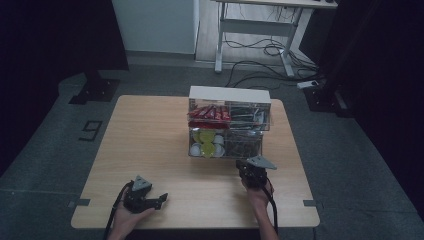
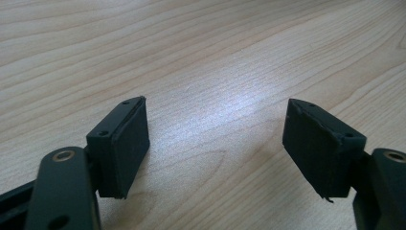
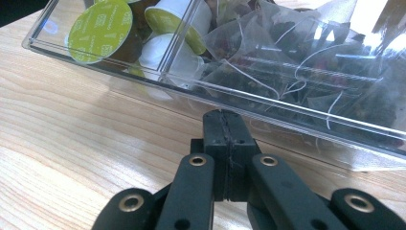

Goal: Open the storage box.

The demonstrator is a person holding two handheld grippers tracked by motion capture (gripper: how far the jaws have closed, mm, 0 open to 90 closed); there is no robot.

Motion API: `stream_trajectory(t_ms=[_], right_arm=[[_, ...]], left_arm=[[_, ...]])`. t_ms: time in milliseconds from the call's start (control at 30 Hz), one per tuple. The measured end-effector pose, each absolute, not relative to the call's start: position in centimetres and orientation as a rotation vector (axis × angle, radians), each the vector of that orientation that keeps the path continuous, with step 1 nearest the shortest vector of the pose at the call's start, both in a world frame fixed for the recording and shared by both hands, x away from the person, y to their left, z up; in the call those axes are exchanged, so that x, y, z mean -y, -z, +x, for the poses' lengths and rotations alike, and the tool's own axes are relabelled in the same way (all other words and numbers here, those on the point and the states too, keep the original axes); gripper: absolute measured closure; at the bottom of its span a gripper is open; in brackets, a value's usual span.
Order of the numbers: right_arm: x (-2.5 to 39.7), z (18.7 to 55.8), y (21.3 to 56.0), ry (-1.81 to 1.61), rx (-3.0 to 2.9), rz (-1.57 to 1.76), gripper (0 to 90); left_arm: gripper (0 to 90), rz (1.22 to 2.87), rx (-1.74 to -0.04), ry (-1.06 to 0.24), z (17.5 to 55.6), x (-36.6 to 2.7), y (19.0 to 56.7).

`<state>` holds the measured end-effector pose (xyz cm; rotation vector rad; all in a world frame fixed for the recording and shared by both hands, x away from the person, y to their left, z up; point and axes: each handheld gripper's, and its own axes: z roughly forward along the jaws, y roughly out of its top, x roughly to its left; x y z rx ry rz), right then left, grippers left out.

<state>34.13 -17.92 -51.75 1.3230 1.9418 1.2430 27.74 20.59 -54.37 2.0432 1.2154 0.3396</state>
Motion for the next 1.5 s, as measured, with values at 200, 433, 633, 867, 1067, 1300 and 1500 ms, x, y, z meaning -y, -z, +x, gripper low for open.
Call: stream_trajectory(t_ms=[200,433,633,867,1067,1300,1500], right_arm=[[17.89,34.11,51.76,-1.242,-1.939,1.322,89.2],[17.91,34.11,51.76,-1.244,-1.940,1.324,89.1],[17.90,34.09,51.80,-1.247,-1.936,1.326,89.2],[17.90,34.10,51.78,-1.246,-1.937,1.326,89.2],[18.10,33.98,51.54,-1.260,-1.927,1.330,89.2],[18.45,34.03,51.48,-1.268,-1.911,1.343,89.2],[18.34,33.87,51.13,-1.280,-1.907,1.332,89.2]], left_arm=[[23.3,2.050,-1.202,-0.366,27.65,-20.24,54.51],[23.0,2.050,-1.202,-0.368,27.65,-20.23,54.52],[23.0,2.048,-1.201,-0.369,27.65,-20.21,54.53],[23.0,2.050,-1.202,-0.370,27.65,-20.21,54.53],[23.0,2.048,-1.201,-0.366,27.67,-20.25,54.52],[23.0,2.049,-1.202,-0.369,27.66,-20.22,54.52],[23.0,2.048,-1.201,-0.369,27.65,-20.21,54.54]])
